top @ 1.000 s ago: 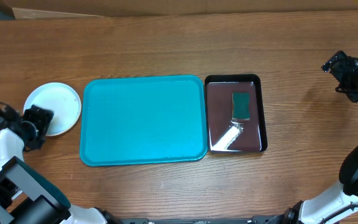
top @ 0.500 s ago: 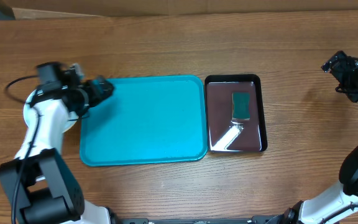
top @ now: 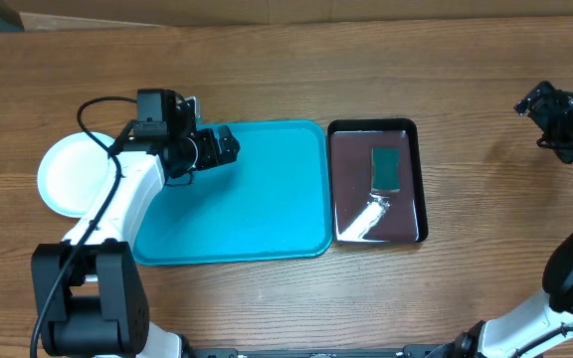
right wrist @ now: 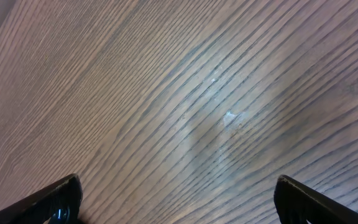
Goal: Clean dirty plates on tray and stack at the side
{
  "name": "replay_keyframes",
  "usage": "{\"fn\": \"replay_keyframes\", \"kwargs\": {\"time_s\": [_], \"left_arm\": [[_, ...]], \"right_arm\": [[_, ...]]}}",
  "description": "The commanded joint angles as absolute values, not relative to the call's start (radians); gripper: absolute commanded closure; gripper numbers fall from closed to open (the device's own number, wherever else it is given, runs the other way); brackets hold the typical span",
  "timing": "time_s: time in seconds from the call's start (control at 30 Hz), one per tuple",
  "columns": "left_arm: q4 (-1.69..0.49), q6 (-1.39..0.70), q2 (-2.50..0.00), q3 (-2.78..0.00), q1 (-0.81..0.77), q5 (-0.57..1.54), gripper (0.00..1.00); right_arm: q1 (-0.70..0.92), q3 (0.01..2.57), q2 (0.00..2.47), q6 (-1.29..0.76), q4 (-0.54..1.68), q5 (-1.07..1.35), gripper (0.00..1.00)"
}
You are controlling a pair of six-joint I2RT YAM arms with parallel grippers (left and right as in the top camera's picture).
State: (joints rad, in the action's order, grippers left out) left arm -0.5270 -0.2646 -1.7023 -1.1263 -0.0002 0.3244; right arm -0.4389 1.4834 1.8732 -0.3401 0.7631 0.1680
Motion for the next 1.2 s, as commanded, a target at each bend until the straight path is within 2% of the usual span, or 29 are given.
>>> {"fn": "replay_keyframes", "kwargs": {"time_s": [0.0, 0.67, 1.17], "left_arm": [[-0.526, -0.247, -1.706, -1.143, -0.005, 0.309, 0.0], [-0.527, -0.247, -1.706, -1.143, -0.005, 0.304, 0.0], [-0.527, -0.247, -1.706, -1.143, -0.005, 0.304, 0.0]], "right_arm": [[-0.44, 1.499, 1.864, -0.344, 0.76, 0.165, 0.0], [-0.398, 1.499, 1.86, -0.344, 0.761, 0.165, 0.0], [-0.045, 1.499, 1.611, -0.345, 0.761, 0.166, 0.0]]}}
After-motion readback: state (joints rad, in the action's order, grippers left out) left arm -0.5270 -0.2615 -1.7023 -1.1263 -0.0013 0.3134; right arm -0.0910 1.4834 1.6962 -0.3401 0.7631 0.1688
